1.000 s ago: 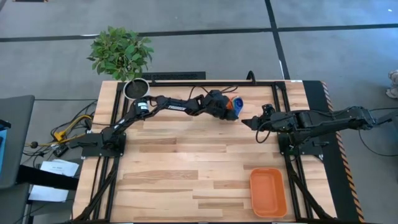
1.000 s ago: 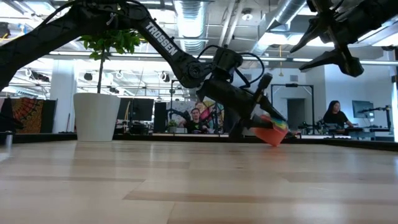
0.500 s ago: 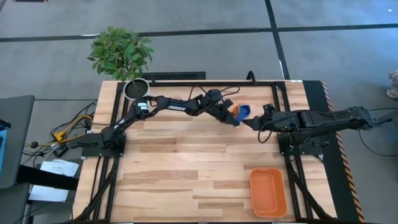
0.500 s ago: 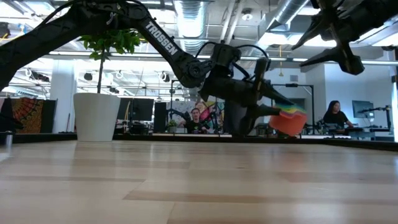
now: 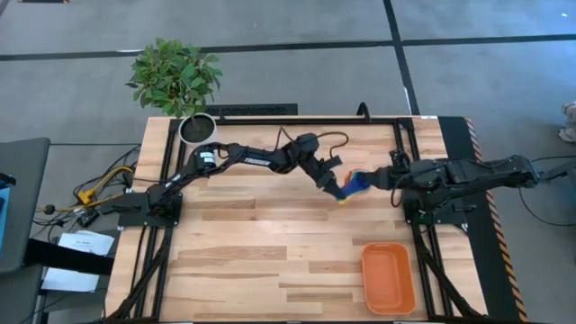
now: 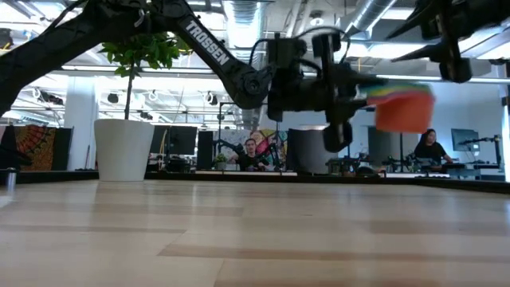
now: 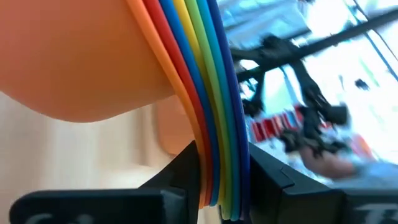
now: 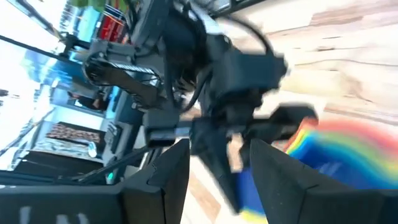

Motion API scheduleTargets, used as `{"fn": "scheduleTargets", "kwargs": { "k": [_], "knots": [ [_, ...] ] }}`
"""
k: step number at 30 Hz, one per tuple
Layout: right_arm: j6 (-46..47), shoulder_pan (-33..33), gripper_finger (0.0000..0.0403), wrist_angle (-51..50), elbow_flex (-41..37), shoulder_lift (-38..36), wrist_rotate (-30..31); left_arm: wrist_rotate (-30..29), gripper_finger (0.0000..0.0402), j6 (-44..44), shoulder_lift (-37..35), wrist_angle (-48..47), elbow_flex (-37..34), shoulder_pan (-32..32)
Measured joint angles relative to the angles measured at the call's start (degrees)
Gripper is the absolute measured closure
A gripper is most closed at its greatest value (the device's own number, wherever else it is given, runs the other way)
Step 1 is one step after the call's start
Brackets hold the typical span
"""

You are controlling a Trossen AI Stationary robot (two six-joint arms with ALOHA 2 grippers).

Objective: Nest measuring cups in basket
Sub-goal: Put the stacked measuring cups into the orange bin

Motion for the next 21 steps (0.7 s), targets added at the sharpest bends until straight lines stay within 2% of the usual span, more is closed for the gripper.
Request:
{"fn": "scheduleTargets", "kwargs": {
  "k": [8,13,16,21],
  "knots": [
    [-0.5,2.2,0.0224,0.1,0.0,-3.3,1.3,5.8,0.0323,-8.7,0.0,12.7,0.0,-5.2],
    [-1.3,3.1,0.0230,0.4,0.0,-3.7,1.3,7.6,0.0321,-11.3,0.0,15.3,0.0,-9.6],
    [-1.5,3.7,0.0229,0.7,0.0,-3.7,1.3,6.7,0.0316,-9.9,0.0,14.2,0.0,-12.7],
    [-1.7,5.6,0.0229,1.5,0.0,-3.6,1.3,0.6,0.0316,-3.8,0.0,7.5,0.0,-16.5]
  ]
}}
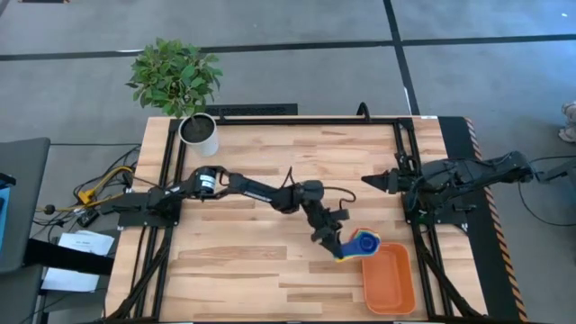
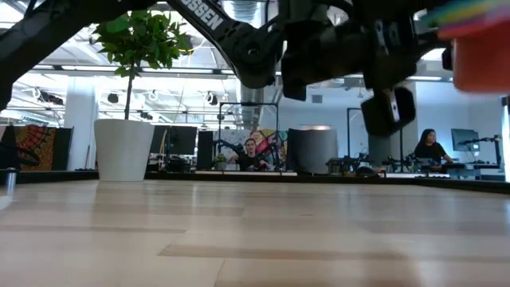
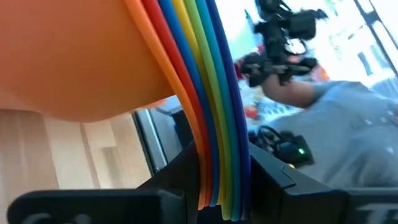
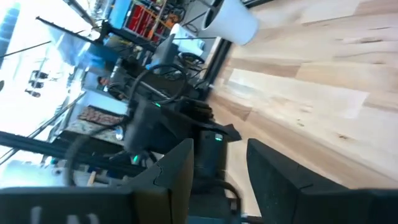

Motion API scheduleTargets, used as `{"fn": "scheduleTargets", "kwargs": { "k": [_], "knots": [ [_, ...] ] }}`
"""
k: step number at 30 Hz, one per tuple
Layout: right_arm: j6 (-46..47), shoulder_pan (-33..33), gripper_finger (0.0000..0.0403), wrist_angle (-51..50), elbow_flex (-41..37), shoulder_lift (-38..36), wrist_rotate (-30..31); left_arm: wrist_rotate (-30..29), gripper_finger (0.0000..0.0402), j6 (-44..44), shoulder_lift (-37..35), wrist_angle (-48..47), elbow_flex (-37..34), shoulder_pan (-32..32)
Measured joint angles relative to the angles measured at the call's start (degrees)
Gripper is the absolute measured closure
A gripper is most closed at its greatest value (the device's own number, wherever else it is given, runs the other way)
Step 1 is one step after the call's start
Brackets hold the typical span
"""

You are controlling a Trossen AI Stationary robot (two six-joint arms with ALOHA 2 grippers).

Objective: Nest measuring cups in basket
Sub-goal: Put the stacked measuring cups into the orange bin

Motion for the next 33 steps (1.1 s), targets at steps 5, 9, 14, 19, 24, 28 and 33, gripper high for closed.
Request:
{"fn": "scheduleTargets", "kwargs": {
  "k": [5,9,14,19,24,28,33],
  "knots": [
    [-1.4,1.8,0.0233,2.1,0.0,0.0,0.2,-8.6,0.0318,7.1,0.0,-8.6,0.0,-2.5],
    [-1.6,3.0,0.0233,2.5,0.0,0.0,1.2,-11.9,0.0319,10.6,0.0,-10.5,0.0,-4.5],
    [-1.7,4.7,0.0232,2.6,0.0,0.0,1.7,-13.8,0.0319,11.8,0.0,-8.4,0.3,-6.0],
    [-1.9,5.9,0.0234,3.5,0.0,0.0,2.2,-14.7,0.0319,15.5,0.0,-10.9,3.8,-6.7],
    [-3.2,6.7,0.0232,5.9,0.0,0.0,3.1,-18.7,0.0319,20.7,0.0,-20.1,8.1,-7.3],
    [-3.6,6.7,0.0233,6.3,0.0,0.0,3.2,-18.2,0.0319,19.3,4.6,-20.4,14.5,-7.2],
    [-3.7,6.7,0.0234,6.9,0.0,0.0,3.1,-12.4,0.0319,11.7,15.1,-20.8,28.7,-7.1]
  ]
}}
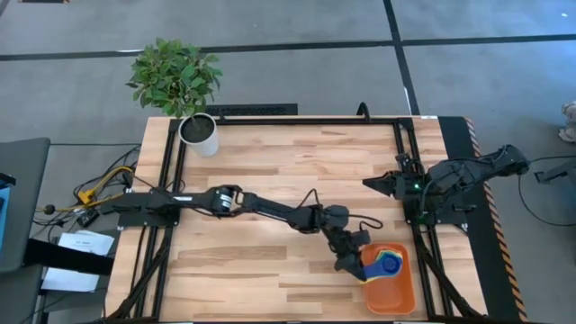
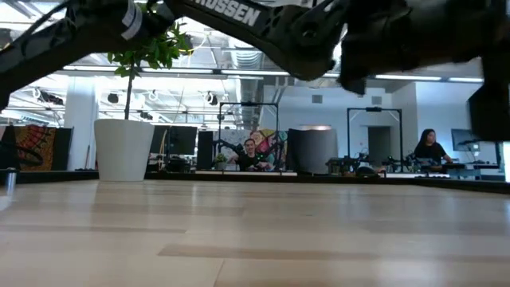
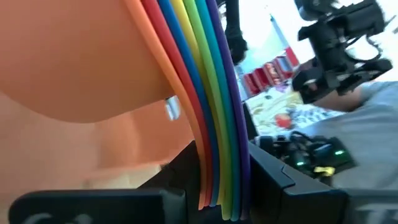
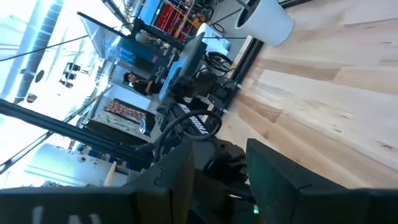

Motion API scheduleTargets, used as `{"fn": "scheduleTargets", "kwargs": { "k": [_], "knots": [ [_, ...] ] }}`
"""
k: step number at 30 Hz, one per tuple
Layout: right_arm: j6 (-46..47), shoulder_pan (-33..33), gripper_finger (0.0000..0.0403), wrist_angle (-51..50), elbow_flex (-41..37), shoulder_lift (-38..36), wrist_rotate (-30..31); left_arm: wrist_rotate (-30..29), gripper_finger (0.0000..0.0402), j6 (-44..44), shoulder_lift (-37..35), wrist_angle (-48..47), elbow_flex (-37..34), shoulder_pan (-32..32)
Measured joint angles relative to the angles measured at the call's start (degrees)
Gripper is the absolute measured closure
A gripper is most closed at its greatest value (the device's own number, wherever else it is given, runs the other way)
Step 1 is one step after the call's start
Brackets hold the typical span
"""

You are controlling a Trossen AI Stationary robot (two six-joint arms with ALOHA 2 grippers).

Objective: Nest measuring cups in basket
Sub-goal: Put the stacked measuring cups into the orange bin

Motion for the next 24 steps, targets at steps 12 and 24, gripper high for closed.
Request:
{"fn": "scheduleTargets", "kwargs": {
  "k": [12,24],
  "knots": [
    [-0.4,3.3,0.0233,-0.4,0.0,0.0,0.0,1.9,0.0319,-3.1,4.0,-8.2,8.3,0.7],
    [-1.0,3.3,0.0236,-0.3,0.0,0.0,0.0,3.6,0.0319,1.3,3.8,-16.6,8.3,-0.8]
  ]
}}
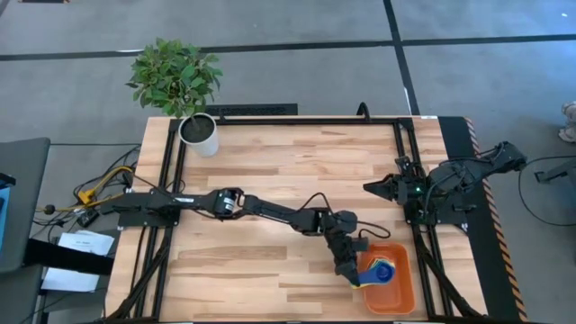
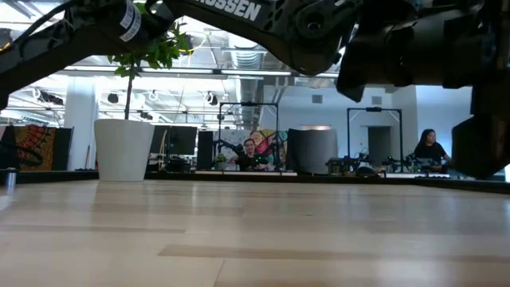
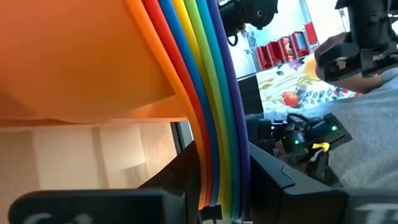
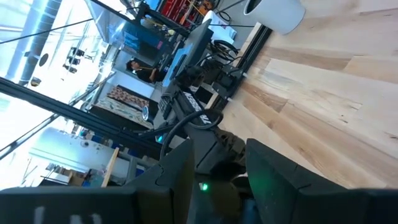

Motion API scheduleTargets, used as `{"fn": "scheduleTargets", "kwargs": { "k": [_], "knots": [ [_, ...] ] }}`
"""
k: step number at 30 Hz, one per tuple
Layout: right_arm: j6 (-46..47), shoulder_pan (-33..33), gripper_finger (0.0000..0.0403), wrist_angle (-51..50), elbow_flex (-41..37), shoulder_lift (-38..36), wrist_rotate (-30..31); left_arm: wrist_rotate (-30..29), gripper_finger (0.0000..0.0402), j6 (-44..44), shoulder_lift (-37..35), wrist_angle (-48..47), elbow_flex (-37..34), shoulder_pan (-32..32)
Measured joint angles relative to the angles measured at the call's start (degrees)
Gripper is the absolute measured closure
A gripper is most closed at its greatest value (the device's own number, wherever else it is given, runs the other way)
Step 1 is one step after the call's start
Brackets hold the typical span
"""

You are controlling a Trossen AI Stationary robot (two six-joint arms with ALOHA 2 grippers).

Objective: Nest measuring cups in basket
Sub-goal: Put the stacked measuring cups into the orange bin

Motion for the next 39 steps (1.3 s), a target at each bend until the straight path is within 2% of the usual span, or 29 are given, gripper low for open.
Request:
{"fn": "scheduleTargets", "kwargs": {
  "k": [14,20,35,39],
  "knots": [
    [-0.5,-0.1,0.0238,0.1,0.0,0.0,1.3,-4.7,0.0319,1.5,0.0,-5.9,0.0,-1.2],
    [-0.8,-0.1,0.0237,0.2,0.0,0.0,1.3,-4.8,0.0311,0.6,0.0,-6.0,0.0,-0.4],
    [-1.7,0.1,0.0237,0.1,0.0,0.0,2.8,-1.9,0.0226,-4.9,0.0,-6.2,0.0,0.9],
    [-1.7,0.4,0.0239,0.1,0.0,0.1,2.8,2.2,0.0203,-7.0,0.0,-6.3,0.0,1.6]
  ]
}}
